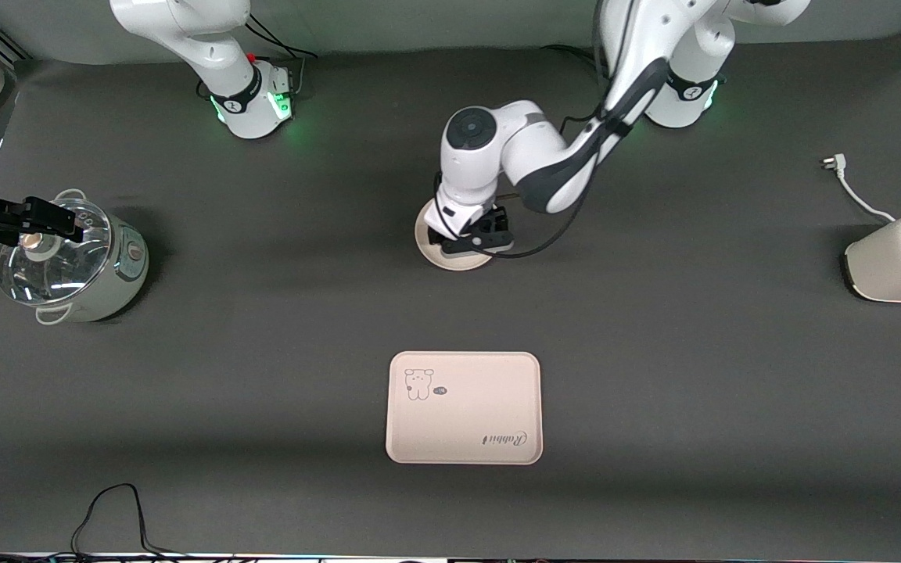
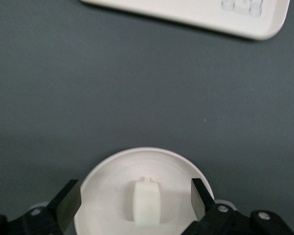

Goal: Place bun in plate and plate on tray
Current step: 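Open the left gripper and withdraw it toward its rest pose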

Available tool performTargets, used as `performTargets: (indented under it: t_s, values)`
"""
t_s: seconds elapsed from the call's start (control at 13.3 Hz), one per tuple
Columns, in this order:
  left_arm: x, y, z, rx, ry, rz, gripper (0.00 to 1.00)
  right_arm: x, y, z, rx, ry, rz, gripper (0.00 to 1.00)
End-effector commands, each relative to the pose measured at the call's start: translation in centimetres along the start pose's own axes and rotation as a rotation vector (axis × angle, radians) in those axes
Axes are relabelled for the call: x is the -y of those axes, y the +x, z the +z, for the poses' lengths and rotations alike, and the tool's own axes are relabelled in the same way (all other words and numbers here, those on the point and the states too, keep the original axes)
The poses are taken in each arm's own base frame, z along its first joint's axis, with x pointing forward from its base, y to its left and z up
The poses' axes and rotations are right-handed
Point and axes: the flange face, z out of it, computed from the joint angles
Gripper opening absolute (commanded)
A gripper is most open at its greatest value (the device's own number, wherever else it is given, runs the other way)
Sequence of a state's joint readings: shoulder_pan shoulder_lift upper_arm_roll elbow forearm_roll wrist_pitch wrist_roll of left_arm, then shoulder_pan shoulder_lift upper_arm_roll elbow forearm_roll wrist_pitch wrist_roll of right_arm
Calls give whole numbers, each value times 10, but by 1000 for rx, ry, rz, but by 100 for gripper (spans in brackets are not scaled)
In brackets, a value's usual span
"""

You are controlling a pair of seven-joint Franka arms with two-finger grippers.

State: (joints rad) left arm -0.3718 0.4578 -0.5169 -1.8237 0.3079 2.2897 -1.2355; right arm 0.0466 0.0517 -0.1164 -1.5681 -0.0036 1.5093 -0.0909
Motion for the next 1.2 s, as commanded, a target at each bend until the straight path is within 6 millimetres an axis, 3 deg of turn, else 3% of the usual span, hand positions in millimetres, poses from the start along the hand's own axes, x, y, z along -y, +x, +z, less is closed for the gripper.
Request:
performTargets:
  t_s: [0.0, 0.15, 0.3, 0.45, 0.6, 0.83, 0.9, 1.13]
  values:
    - [45, 53, -69, 39, 10, -13, 100, 9, -7, 0, -8, 20, -1, 100]
    - [97, 110, -115, 75, -1, -13, 100, 31, -12, -1, -9, 23, -32, 100]
    - [159, 159, -142, 96, 25, -15, 100, 65, -19, -4, -13, 58, -21, 100]
    - [218, 191, -167, 114, 70, -47, 100, 119, -28, -7, -10, 60, 14, 100]
    - [288, 225, -184, 133, 84, -57, 100, 193, -42, -3, 7, 65, 51, 100]
    - [377, 251, -207, 177, 105, 18, 100, 304, -77, 4, 6, 66, 112, 100]
    - [398, 252, -218, 175, 111, 36, 100, 336, -92, 7, 0, 64, 110, 100]
    - [423, 251, -238, 166, 117, 11, 100, 404, -130, 17, 9, 83, 134, 100]
